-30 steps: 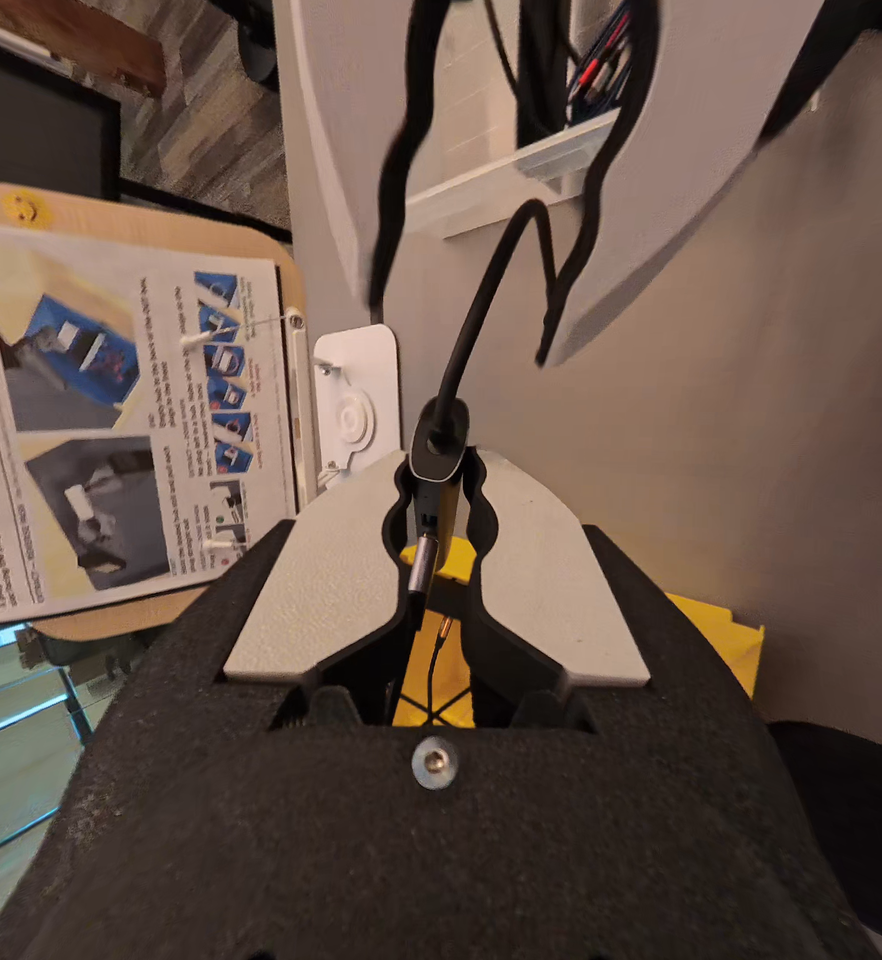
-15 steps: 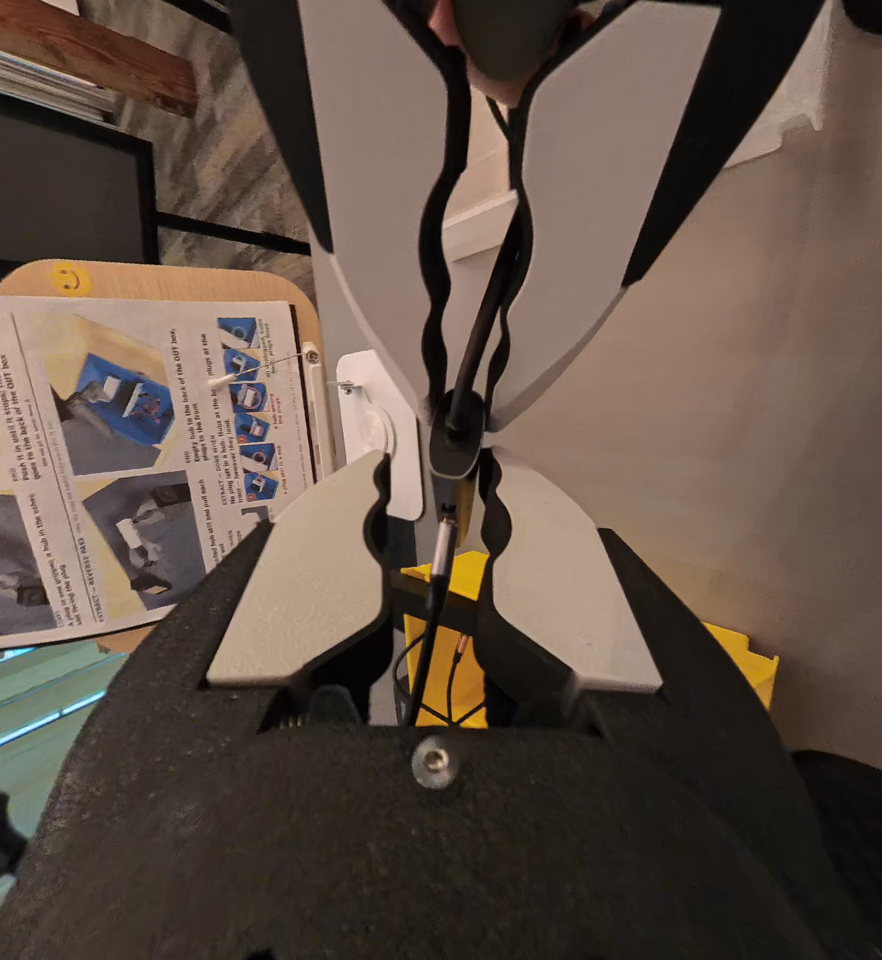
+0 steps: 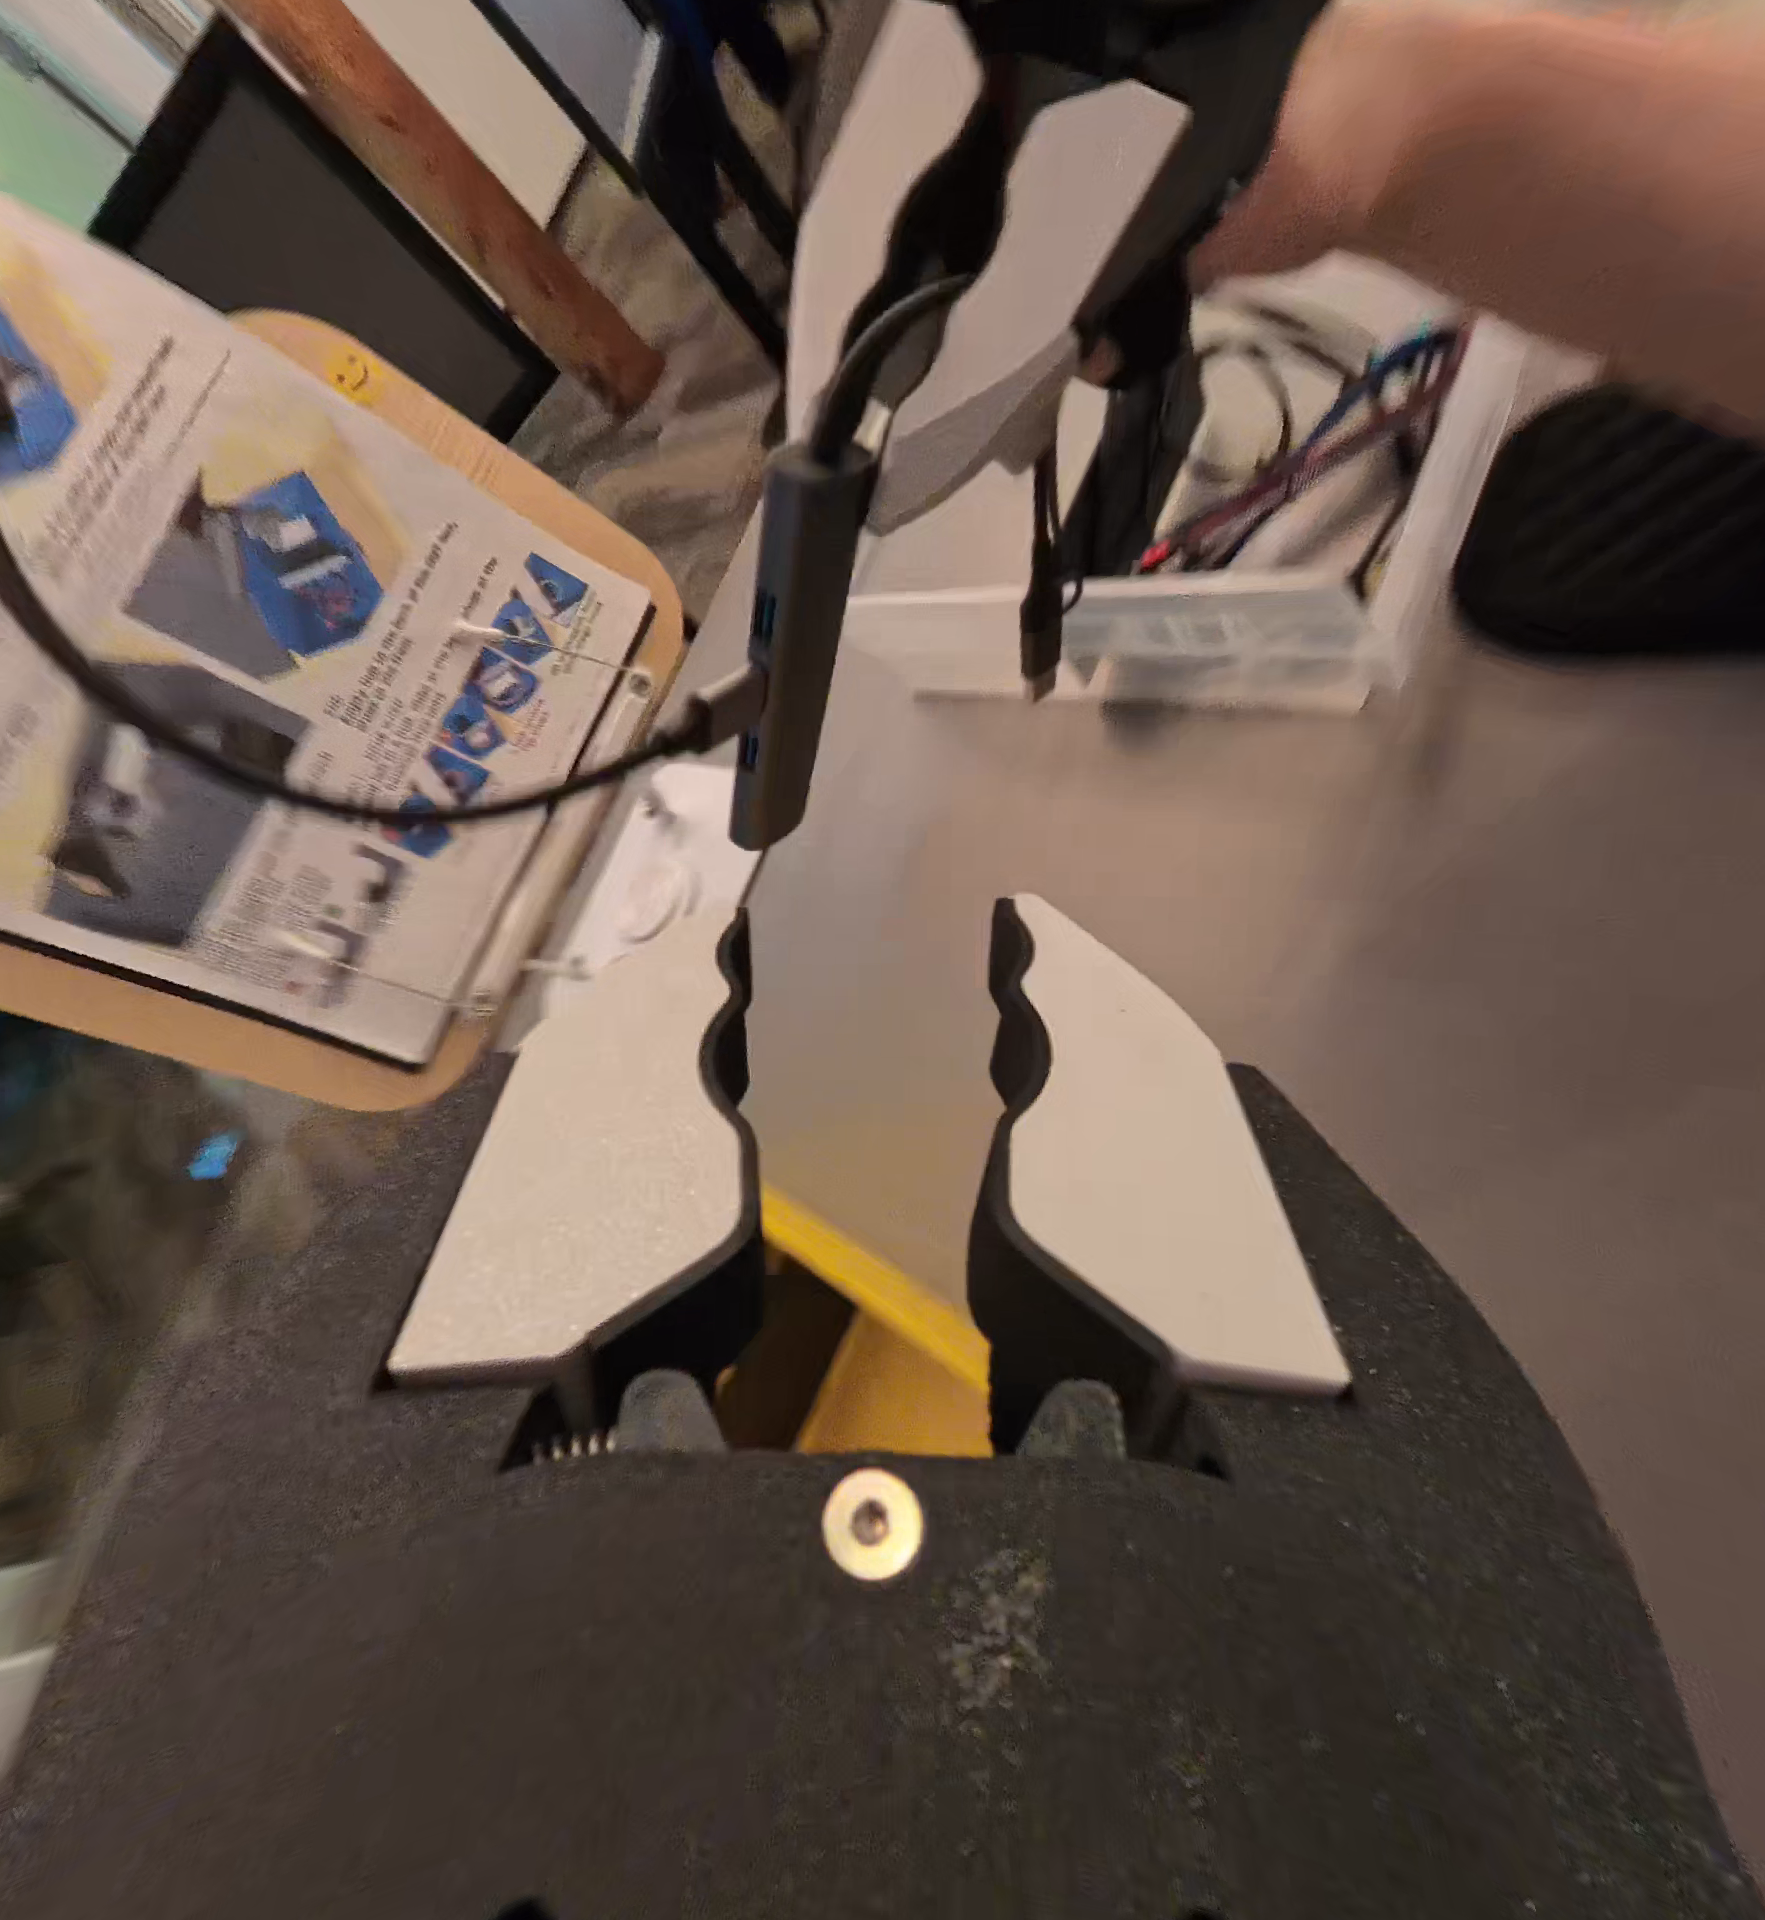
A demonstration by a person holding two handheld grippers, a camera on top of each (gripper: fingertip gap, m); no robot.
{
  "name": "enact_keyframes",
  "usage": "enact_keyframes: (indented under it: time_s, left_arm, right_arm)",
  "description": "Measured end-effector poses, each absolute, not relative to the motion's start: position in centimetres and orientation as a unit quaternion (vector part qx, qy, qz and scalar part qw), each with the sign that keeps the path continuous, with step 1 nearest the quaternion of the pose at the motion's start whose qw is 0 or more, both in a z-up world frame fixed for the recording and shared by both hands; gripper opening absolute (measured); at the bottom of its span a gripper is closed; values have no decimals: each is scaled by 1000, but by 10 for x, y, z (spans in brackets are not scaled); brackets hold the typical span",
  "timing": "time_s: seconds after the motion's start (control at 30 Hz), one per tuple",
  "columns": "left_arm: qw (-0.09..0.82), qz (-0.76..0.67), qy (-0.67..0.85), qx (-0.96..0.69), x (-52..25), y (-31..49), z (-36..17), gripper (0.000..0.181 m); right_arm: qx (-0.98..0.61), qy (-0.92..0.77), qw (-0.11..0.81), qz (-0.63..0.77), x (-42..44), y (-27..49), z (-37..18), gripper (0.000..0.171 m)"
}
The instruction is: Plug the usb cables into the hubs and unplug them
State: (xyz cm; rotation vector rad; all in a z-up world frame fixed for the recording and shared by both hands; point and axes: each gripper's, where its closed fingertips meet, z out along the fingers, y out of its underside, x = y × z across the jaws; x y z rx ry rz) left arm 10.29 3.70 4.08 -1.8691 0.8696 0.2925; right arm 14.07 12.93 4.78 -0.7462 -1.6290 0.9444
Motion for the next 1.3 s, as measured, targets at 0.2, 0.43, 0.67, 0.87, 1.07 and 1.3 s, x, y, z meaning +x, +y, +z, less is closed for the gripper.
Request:
enact_keyframes:
  time_s: [0.2,0.43,0.67,0.87,1.07,1.3]
  left_arm:
    - [612,-73,219,-756,87,79,-3,75]
    - [773,-140,261,-561,123,77,49,41]
    - [731,-122,335,-581,142,77,32,19]
    - [699,-43,359,-618,134,79,26,17]
    - [642,-6,428,-636,142,74,12,17]
    - [690,-5,444,-572,143,72,31,25]
  right_arm:
    - [-273,-678,510,453,152,108,63,13]
    - [-210,-658,464,555,165,82,76,13]
    - [-195,-642,427,607,168,92,66,16]
    - [-239,-694,465,495,166,98,56,43]
    - [-223,-749,467,413,155,86,32,22]
    - [-169,-726,468,474,162,77,42,19]
